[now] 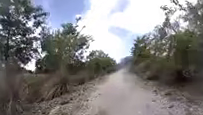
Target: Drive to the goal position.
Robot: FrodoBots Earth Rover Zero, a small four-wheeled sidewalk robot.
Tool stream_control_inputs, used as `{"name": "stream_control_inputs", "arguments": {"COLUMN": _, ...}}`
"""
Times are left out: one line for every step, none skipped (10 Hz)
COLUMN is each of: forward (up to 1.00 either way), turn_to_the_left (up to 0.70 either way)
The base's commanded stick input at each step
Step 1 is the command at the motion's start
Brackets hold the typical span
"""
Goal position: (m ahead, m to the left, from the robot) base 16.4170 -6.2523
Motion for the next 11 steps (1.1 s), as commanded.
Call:
{"name": "stream_control_inputs", "arguments": {"forward": 0.45, "turn_to_the_left": 0.0}}
{"name": "stream_control_inputs", "arguments": {"forward": 0.45, "turn_to_the_left": 0.0}}
{"name": "stream_control_inputs", "arguments": {"forward": 0.45, "turn_to_the_left": 0.0}}
{"name": "stream_control_inputs", "arguments": {"forward": 0.45, "turn_to_the_left": 0.0}}
{"name": "stream_control_inputs", "arguments": {"forward": 0.45, "turn_to_the_left": 0.0}}
{"name": "stream_control_inputs", "arguments": {"forward": 0.45, "turn_to_the_left": 0.0}}
{"name": "stream_control_inputs", "arguments": {"forward": 0.45, "turn_to_the_left": -0.12}}
{"name": "stream_control_inputs", "arguments": {"forward": 0.45, "turn_to_the_left": -0.27}}
{"name": "stream_control_inputs", "arguments": {"forward": 0.45, "turn_to_the_left": -0.27}}
{"name": "stream_control_inputs", "arguments": {"forward": 0.45, "turn_to_the_left": -0.27}}
{"name": "stream_control_inputs", "arguments": {"forward": 0.45, "turn_to_the_left": -0.27}}
